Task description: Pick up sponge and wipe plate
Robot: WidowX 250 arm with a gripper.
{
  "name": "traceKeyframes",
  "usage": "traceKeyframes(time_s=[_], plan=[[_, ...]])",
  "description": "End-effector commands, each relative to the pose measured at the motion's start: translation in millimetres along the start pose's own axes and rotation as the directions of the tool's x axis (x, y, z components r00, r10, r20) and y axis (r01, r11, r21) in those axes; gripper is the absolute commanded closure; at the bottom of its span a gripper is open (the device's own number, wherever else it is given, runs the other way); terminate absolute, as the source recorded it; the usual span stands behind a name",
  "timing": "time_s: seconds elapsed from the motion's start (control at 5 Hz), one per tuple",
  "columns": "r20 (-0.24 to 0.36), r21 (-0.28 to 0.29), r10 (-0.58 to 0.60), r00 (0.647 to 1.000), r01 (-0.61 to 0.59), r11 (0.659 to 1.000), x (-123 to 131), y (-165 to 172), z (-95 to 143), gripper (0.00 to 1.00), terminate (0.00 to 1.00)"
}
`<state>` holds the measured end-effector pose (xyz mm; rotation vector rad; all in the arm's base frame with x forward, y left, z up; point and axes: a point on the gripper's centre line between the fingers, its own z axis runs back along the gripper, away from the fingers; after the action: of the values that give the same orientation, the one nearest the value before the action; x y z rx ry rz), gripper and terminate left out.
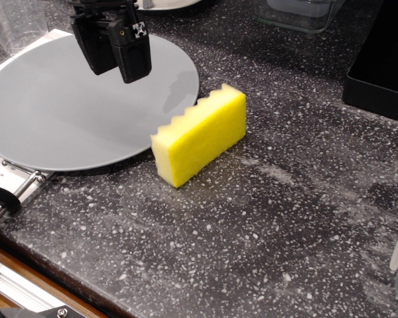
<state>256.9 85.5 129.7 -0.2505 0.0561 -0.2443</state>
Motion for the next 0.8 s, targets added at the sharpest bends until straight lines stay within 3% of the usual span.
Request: traceKeyframes(time_s=[0.0,0.4,0.6], plan=[[0.0,0.0,0.0,1.0,0.0,1.0,0.0,0.0,0.0,0.0,0.0],[0.033,0.076,-0.007,0.999,0.004,0.997,21.5,-36.9,-16.3,0.0,0.0],[0.086,0.121,-0.015,0.996,0.004,0.993,27.3,-47.6,-29.0,0.0,0.0]])
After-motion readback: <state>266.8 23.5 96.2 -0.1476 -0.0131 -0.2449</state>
